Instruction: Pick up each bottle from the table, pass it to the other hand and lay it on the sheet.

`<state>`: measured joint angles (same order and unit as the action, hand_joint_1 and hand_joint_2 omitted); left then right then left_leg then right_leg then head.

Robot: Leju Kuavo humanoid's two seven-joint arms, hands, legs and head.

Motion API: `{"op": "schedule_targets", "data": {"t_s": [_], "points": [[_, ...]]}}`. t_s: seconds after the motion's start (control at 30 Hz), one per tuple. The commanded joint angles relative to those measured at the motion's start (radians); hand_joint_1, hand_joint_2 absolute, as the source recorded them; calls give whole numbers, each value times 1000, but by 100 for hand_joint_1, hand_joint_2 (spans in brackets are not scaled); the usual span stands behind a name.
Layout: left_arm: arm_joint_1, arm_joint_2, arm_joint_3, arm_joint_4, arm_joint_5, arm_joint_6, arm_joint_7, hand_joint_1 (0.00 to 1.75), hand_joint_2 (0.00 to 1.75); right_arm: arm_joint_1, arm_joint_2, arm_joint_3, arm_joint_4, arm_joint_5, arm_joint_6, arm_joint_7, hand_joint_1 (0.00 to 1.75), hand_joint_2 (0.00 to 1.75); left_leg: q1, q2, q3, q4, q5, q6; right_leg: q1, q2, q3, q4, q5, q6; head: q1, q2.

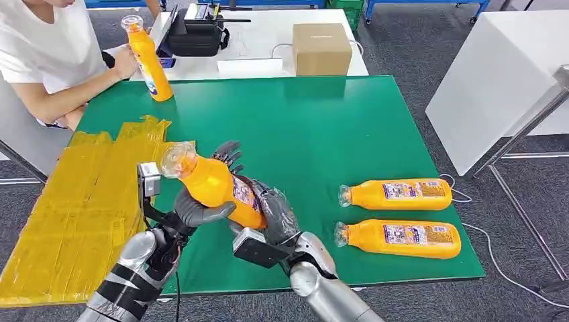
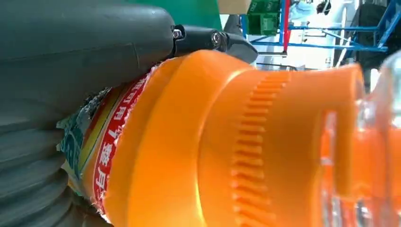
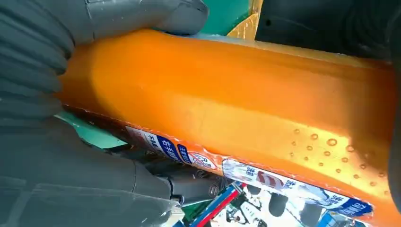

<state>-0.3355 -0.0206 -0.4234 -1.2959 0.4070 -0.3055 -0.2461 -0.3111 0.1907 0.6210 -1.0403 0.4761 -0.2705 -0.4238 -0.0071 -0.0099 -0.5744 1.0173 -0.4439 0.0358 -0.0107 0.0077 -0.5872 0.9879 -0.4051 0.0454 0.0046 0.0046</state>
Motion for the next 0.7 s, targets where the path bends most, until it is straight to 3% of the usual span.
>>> {"op": "schedule_targets", "data": {"t_s": [0.03,0.27,0.3,0.67,0.7], "points": [[-50,-23,11,61,6,6,2,108,175,-22,-17,76,69,5,9,-4,175,175,1,-1,1,0,-1,-1,1,-2,2,-1,-1,-1,0,0],[-50,-23,11,61,6,6,2,108,175,-22,-17,76,69,5,9,-4,175,175,1,-1,1,0,-1,-2,1,-2,3,-1,-1,-1,0,0],[-48,-26,15,60,7,15,3,175,175,-21,-16,74,69,1,9,-3,175,175,2,-1,2,-1,-1,-3,2,-2,4,-2,-1,-2,0,0],[-40,-37,54,55,24,64,0,175,175,-9,-28,25,40,-31,-2,-6,175,175,2,-1,2,0,-1,-2,2,-3,3,-2,-1,-1,0,0],[-40,-38,56,56,26,67,0,175,175,-8,-27,21,38,-34,-5,-6,157,175,1,-1,1,0,-1,-1,1,-2,2,-1,-1,-1,0,0]]}}
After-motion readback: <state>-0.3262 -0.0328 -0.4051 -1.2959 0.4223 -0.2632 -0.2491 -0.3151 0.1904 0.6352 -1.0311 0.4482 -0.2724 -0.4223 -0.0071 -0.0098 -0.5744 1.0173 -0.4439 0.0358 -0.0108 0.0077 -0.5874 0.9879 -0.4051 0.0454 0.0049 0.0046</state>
